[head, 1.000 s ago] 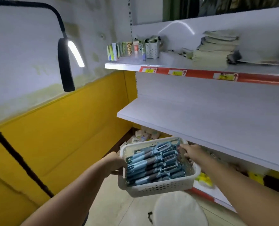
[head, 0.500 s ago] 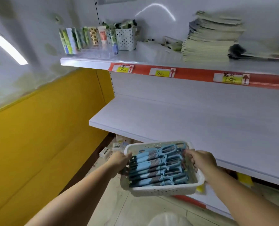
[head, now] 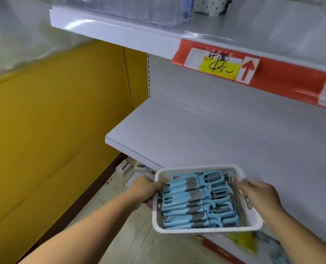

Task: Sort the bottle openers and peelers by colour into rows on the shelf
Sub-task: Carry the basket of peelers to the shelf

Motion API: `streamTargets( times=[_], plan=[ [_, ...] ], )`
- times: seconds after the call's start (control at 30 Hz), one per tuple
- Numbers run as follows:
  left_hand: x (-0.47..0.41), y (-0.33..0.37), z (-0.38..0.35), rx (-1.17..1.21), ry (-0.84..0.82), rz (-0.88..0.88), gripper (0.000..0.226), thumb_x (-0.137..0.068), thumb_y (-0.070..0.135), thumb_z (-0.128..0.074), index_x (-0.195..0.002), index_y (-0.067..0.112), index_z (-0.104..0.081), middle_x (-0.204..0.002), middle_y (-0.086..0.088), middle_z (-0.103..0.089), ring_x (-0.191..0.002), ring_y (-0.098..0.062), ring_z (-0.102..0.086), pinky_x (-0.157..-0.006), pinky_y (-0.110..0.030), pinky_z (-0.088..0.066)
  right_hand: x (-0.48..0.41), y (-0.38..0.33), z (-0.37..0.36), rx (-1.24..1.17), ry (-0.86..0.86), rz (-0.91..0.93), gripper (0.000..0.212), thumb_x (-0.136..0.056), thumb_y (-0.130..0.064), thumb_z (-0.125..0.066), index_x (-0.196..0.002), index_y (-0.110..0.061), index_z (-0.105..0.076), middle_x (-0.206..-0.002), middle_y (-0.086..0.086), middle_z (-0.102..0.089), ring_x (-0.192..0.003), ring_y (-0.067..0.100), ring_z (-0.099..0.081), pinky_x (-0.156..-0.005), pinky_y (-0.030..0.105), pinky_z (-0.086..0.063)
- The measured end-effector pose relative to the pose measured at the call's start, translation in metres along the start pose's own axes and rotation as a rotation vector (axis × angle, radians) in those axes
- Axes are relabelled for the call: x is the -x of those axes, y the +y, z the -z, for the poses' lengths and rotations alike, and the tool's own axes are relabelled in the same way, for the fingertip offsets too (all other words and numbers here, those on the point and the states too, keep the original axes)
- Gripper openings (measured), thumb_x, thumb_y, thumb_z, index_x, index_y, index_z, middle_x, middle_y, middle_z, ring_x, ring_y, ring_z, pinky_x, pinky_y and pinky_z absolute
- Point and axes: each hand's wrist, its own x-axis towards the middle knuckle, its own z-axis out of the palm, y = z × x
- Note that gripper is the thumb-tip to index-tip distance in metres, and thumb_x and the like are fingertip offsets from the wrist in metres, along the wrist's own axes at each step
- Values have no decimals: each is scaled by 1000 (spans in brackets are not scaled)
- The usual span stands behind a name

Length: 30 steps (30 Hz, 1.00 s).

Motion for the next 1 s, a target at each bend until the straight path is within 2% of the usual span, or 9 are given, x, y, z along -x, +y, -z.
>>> streamTargets(
  times=[0.17, 0.33, 0.43, 0.5, 0.57, 0.67, 0.73, 0.83, 1.0],
  plan=[
    [-22, -4, 54, 73, 173, -41, 26, -95, 31, -54, -84, 9, -62, -79, -9, -71, -64, -15, -69, -46, -17, -50, -48, -49, -70, 80, -23, 81, 40, -84, -31, -68, -57, -3, -57, -48, 11, -55, -49, 25, -50, -58, 33, -40],
    [-46, -11, 99, 252, 405, 4, 35, -94, 33, -55, -86, 0, -63, -82, -17, -71, -64, -21, -68, -43, -22, -50, -69, -113, -130, 171, -99, 204, 44, -87, -44, -62, -62, -8, -58, -59, 7, -59, -57, 26, -53, -58, 32, -39],
    [-62, -11, 113, 445, 493, 55, 35, -94, 30, -57, -80, -2, -61, -85, -23, -70, -67, -27, -68, -49, -28, -54, -74, -141, -156, 232, -161, 306, 35, -86, -46, -58, -95, -12, -65, -88, 7, -63, -78, 26, -56, -62, 31, -37],
    [-72, -3, 119, 552, 496, 88, 33, -93, 29, -59, -84, -3, -62, -82, -20, -70, -65, -27, -70, -46, -27, -54, -73, -147, -164, 273, -139, 329, 38, -92, -31, -55, -123, -9, -55, -119, 12, -58, -98, 29, -55, -74, 33, -42],
    [-90, 11, 123, 605, 485, 92, 30, -92, 29, -61, -89, -2, -59, -84, -20, -71, -66, -30, -71, -51, -32, -57, -75, -144, -165, 314, -99, 347, 40, -94, -26, -54, -131, -9, -49, -134, 14, -49, -113, 32, -52, -87, 36, -43],
    [-113, 29, 127, 587, 571, 74, 33, -91, 34, -62, -77, 4, -55, -83, -19, -70, -72, -34, -71, -67, -45, -60, -69, -125, -155, 426, -136, 351, 41, -94, -28, -55, -132, -13, -47, -140, 11, -43, -116, 30, -52, -88, 33, -43],
    [-129, 42, 127, 465, 611, 31, 40, -91, 41, -58, -70, 7, -56, -80, -16, -70, -73, -32, -71, -70, -46, -60, -69, -109, -146, 516, -167, 361, 40, -95, -29, -54, -131, -14, -48, -141, 7, -42, -114, 26, -53, -88, 32, -45],
    [-149, 62, 125, 416, 602, -2, 41, -91, 47, -54, -72, 10, -57, -80, -12, -69, -74, -28, -70, -73, -43, -60, -67, -93, -128, 729, -167, 418, 43, -96, -33, -49, -136, -17, -43, -150, 1, -32, -130, 20, -41, -100, 32, -42],
    [-166, 89, 124, 476, 506, -22, 41, -93, 46, -51, -88, 7, -58, -88, -11, -69, -70, -21, -67, -53, -29, -57, -62, -80, -107, 887, -207, 435, 46, -99, -36, -41, -142, -23, -33, -157, -2, -16, -142, 17, -23, -108, 28, -35]
  ],
)
